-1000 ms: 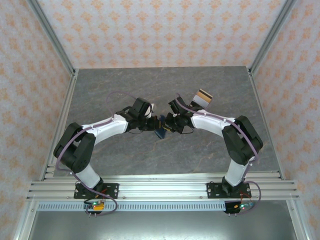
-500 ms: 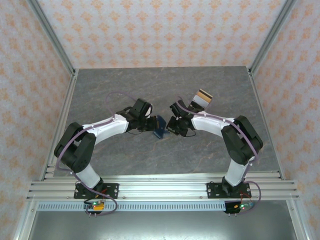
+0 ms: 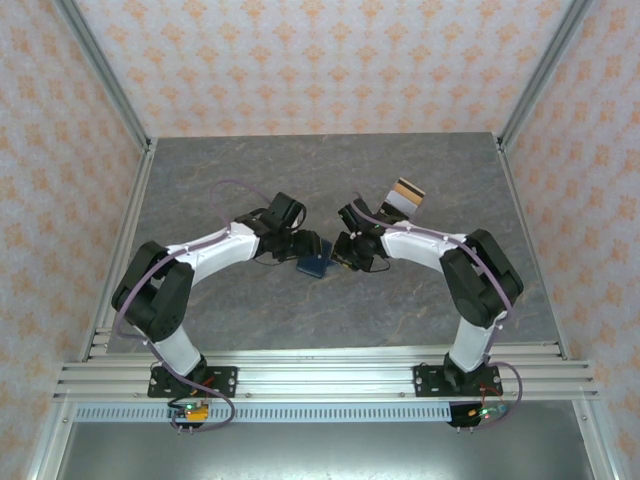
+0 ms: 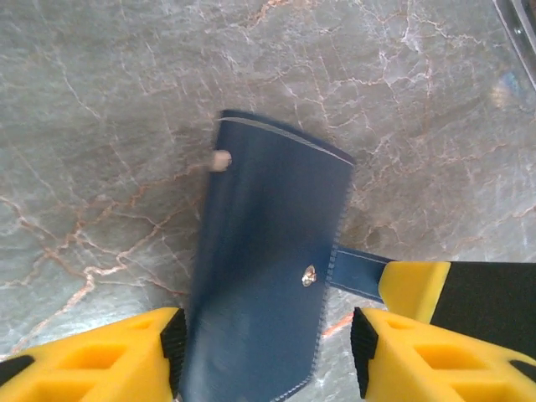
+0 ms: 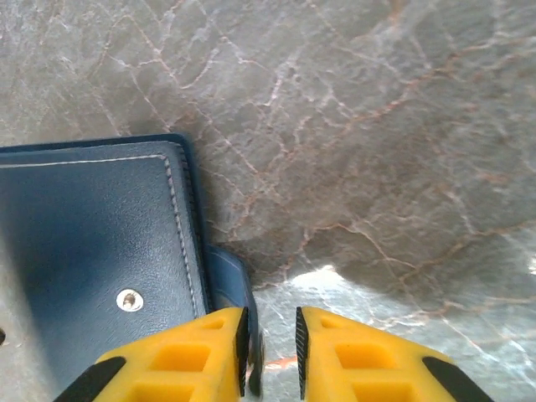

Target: Take the credit cards out of the card holder

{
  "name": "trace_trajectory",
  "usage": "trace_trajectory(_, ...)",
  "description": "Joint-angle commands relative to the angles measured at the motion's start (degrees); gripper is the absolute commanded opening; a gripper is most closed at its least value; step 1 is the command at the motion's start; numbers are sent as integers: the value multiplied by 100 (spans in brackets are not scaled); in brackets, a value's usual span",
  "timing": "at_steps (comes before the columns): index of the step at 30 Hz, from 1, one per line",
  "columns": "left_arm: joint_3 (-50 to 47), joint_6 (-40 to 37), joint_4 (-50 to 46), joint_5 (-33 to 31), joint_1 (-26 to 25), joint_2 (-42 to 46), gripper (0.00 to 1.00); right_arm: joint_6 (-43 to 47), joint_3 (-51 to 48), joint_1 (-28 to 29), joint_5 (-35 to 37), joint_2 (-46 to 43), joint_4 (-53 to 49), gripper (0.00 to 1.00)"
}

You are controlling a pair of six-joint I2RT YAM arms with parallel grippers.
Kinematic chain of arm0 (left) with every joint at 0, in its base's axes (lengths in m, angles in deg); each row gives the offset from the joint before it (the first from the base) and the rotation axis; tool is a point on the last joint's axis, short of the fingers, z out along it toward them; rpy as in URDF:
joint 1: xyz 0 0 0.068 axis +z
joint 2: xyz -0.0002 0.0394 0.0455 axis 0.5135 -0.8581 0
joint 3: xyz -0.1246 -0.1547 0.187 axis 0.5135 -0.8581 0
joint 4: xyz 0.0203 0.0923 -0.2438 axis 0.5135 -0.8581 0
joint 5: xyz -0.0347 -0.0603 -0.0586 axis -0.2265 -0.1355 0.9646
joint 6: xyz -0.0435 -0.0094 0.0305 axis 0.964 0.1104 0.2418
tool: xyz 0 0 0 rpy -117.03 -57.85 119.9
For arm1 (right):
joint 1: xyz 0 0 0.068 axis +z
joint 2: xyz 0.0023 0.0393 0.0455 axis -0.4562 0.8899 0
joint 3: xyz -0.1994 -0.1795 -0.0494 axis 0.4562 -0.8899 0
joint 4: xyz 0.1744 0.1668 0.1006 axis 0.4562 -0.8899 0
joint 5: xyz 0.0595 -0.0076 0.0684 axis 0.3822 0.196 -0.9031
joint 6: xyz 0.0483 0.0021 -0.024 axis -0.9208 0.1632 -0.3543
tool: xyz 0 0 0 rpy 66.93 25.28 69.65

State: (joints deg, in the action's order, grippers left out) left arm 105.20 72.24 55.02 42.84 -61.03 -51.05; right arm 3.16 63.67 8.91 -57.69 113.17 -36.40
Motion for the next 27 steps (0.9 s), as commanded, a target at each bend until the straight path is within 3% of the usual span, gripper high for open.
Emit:
trace_trajectory(1,181,147,-488,-325,122,4,67,71,114,-29,-104,145,46,24)
trace_trajectory(9,-41,240,-811,-803,465,509,86,118,174,-37,-161,242,129,23)
trace_trajectory(16,-452,306,-906,-638,956,1121,100,304,218,-28,-205,81,232,8)
trace_trajectory(27,-1197,284,-1028,-533,1744,2123,100,590,926,370,-639,-395,160,7)
